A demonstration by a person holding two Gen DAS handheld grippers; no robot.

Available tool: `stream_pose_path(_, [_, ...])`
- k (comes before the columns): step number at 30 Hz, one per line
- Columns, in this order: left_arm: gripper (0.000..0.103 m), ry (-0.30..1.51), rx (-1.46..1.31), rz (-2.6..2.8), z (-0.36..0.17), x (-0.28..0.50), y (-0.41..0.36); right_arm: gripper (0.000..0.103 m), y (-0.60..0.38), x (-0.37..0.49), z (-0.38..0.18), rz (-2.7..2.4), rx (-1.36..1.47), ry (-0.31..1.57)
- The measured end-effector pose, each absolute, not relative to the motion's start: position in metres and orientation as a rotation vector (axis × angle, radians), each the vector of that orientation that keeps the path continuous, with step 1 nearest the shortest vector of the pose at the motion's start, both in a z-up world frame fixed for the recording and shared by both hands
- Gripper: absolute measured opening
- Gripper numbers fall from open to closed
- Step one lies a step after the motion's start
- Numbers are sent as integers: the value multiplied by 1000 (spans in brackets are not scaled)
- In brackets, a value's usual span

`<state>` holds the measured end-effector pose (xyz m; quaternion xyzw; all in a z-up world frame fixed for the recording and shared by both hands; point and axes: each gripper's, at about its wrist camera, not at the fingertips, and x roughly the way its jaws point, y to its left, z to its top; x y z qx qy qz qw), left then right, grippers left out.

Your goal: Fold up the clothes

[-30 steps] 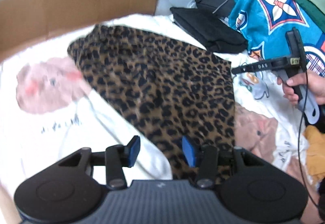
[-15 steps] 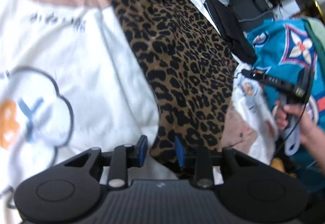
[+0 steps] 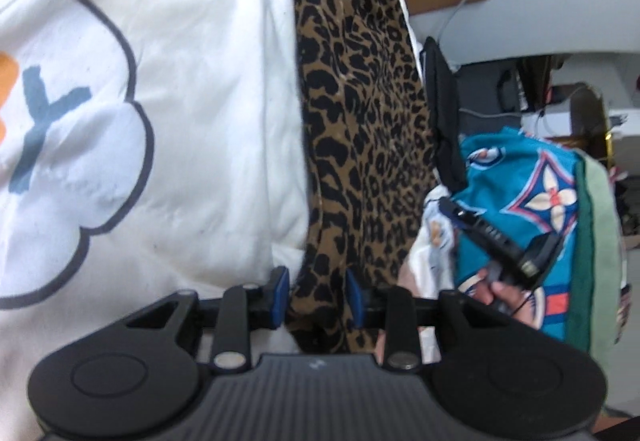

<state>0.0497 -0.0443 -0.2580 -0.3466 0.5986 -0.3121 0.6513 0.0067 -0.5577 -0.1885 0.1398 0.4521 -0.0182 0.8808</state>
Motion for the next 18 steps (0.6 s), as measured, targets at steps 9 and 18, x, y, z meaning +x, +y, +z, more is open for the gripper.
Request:
stream_pose_path(9, [41, 1335, -736, -735, -260, 50, -59, 37, -554, 10, -197, -48, 264, 978])
stream_pose_path(18, [12, 1360, -720, -739, -260, 48, -64, 37, -555, 19, -199, -56, 339, 950])
